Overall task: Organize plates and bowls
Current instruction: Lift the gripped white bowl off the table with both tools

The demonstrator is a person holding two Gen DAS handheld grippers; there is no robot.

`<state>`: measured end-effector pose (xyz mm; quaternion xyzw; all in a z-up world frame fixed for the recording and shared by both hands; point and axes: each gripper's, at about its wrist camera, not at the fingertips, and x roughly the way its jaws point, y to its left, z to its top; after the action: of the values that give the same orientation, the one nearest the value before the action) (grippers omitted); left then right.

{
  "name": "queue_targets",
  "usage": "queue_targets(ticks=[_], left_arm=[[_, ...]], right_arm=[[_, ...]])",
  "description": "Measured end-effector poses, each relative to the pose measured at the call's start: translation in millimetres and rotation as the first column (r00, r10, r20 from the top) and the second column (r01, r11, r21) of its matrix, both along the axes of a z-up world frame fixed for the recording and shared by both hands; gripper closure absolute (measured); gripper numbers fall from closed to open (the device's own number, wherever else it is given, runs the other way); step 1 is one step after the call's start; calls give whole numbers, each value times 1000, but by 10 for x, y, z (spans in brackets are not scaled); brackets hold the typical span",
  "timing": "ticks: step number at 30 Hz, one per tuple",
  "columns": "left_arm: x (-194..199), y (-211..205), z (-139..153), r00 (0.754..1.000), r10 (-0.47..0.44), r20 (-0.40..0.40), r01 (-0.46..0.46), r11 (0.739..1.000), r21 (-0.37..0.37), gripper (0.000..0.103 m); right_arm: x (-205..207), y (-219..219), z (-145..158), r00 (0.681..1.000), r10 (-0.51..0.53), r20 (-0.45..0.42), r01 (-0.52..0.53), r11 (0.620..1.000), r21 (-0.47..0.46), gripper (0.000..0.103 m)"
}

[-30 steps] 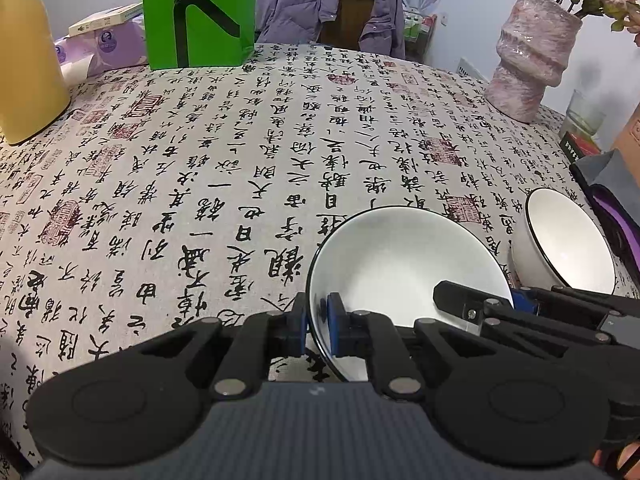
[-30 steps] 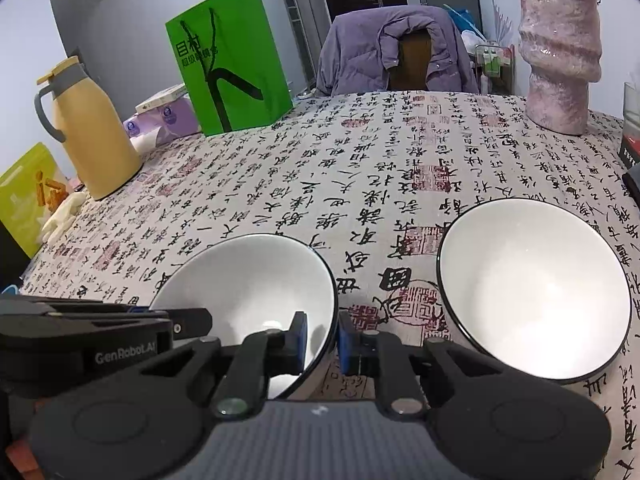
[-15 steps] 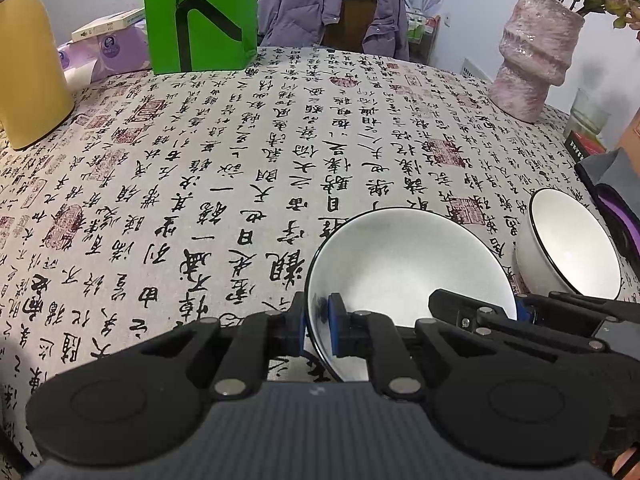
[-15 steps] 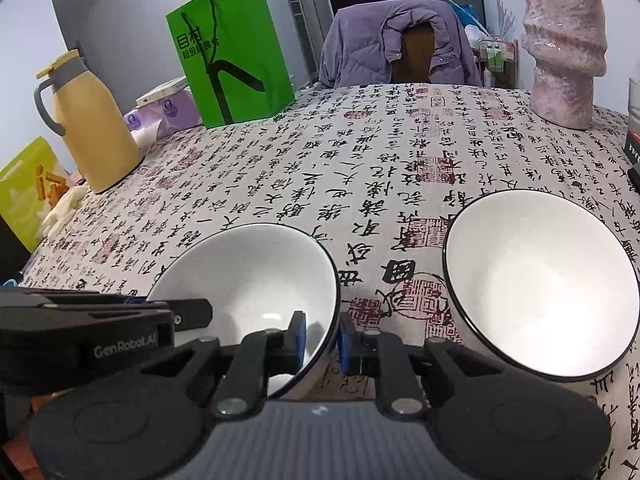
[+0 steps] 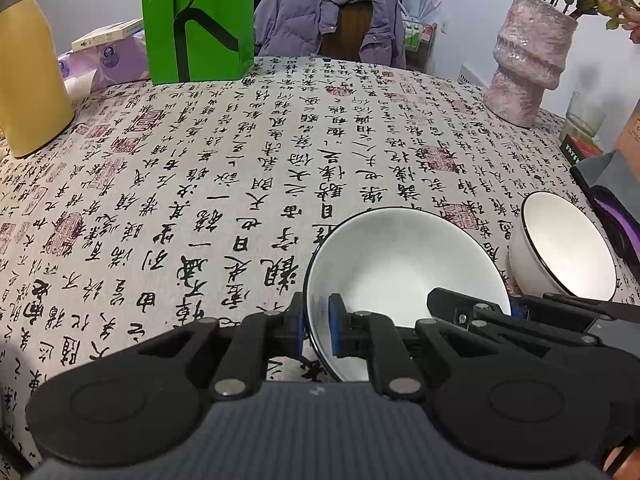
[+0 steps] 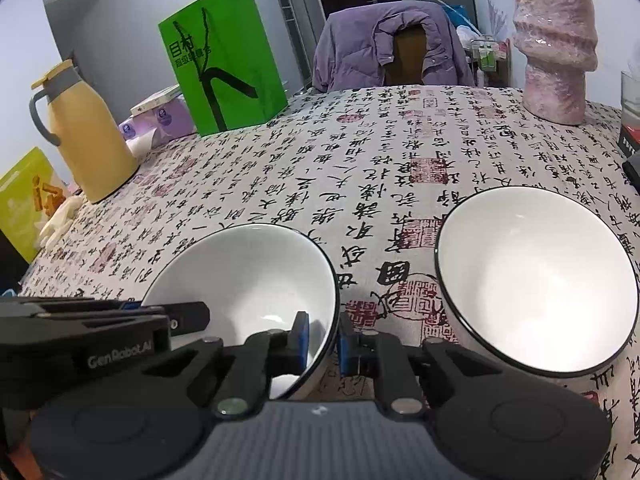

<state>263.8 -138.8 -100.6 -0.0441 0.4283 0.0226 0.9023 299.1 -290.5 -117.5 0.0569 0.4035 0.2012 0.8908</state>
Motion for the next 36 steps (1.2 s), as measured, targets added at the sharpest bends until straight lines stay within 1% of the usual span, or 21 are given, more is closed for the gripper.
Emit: queue_targets(ticks=[5, 9, 19, 23, 31, 36], left_arm=[[-24, -8, 34, 1000, 3, 16, -3, 1000, 7, 91], [-70, -31, 88, 999, -10, 47, 10, 1000, 20, 91], [-166, -18, 229, 994, -20, 111, 17, 1000, 23, 91], [-203, -7, 274, 992, -21, 125, 18, 999, 27, 91], [-252, 67, 319, 991, -2, 131, 0, 1000, 22, 91], [-313, 118, 395, 988, 5, 152, -8, 1000, 20, 91]], right_arm=[[-28, -4, 40, 1000, -2, 21, 2, 1000, 10, 90], [-55, -23, 79, 999, -7, 36, 6, 1000, 23, 90], [-178, -37, 200, 995, -17, 95, 12, 999, 52, 89], [-205, -21, 231, 994, -15, 107, 8, 998, 57, 89], [-220, 62, 268, 993, 4, 117, -9, 999, 41, 89], [-273, 131, 344, 991, 13, 133, -16, 1000, 26, 89]])
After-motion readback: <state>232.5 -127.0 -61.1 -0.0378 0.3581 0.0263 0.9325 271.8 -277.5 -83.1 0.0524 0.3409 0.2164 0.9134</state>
